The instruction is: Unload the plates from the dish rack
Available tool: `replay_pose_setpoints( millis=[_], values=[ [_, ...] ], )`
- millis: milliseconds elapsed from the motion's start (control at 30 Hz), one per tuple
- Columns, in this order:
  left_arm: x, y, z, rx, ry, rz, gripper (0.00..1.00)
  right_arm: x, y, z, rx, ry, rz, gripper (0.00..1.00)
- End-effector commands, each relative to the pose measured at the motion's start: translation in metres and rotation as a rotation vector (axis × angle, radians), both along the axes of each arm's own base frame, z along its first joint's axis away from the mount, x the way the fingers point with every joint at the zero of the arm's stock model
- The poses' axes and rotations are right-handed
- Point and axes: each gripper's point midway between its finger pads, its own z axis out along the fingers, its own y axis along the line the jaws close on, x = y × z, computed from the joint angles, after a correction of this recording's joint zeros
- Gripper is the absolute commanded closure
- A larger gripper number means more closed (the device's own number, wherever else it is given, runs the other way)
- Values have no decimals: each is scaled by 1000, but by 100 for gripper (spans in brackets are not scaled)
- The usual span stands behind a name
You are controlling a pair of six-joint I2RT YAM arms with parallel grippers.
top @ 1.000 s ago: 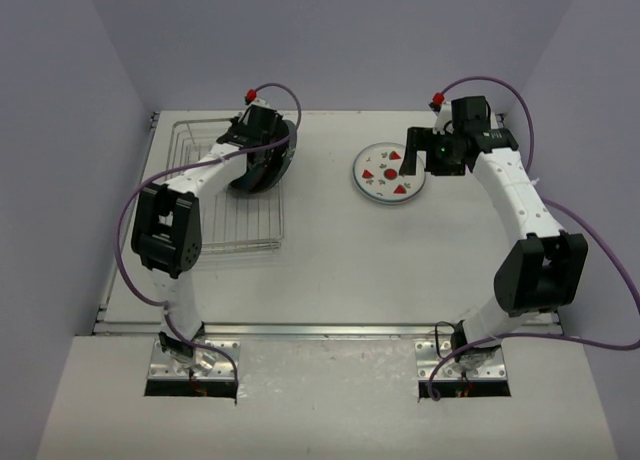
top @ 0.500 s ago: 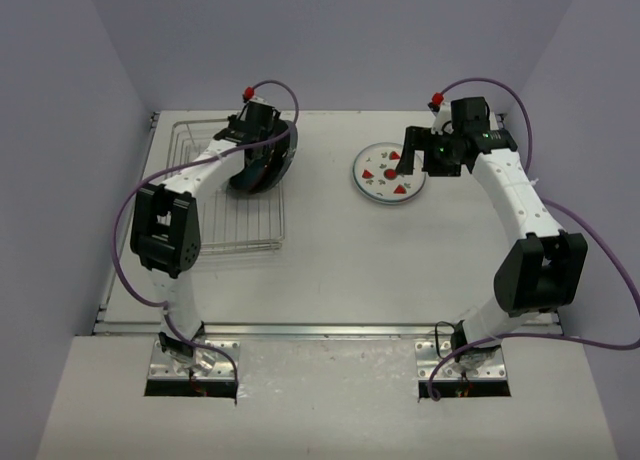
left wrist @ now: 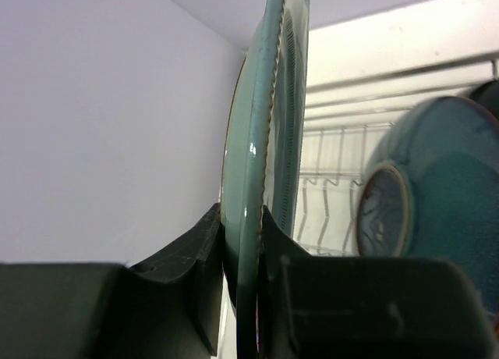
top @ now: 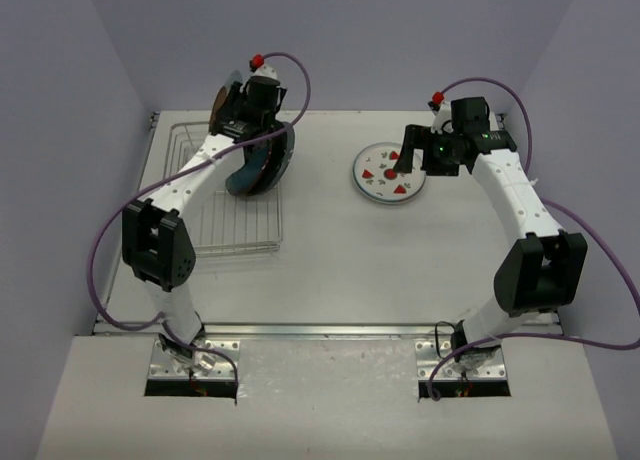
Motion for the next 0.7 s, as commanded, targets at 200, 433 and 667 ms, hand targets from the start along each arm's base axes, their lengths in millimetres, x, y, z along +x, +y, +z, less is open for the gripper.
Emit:
replay_pose_setpoints(
  millis=[200,433,667],
  values=[
    [-47,-6,123,-324,-327,-86,100,-1,26,36,134,-197,106,1],
    [-86,-39,133,-831,-297,-502,100,-17,58,72,323,-343,244,1],
    [-159,-129,117,-1178,-46,-1014,100,-39,80,102,502,-428,340,1]
  ],
)
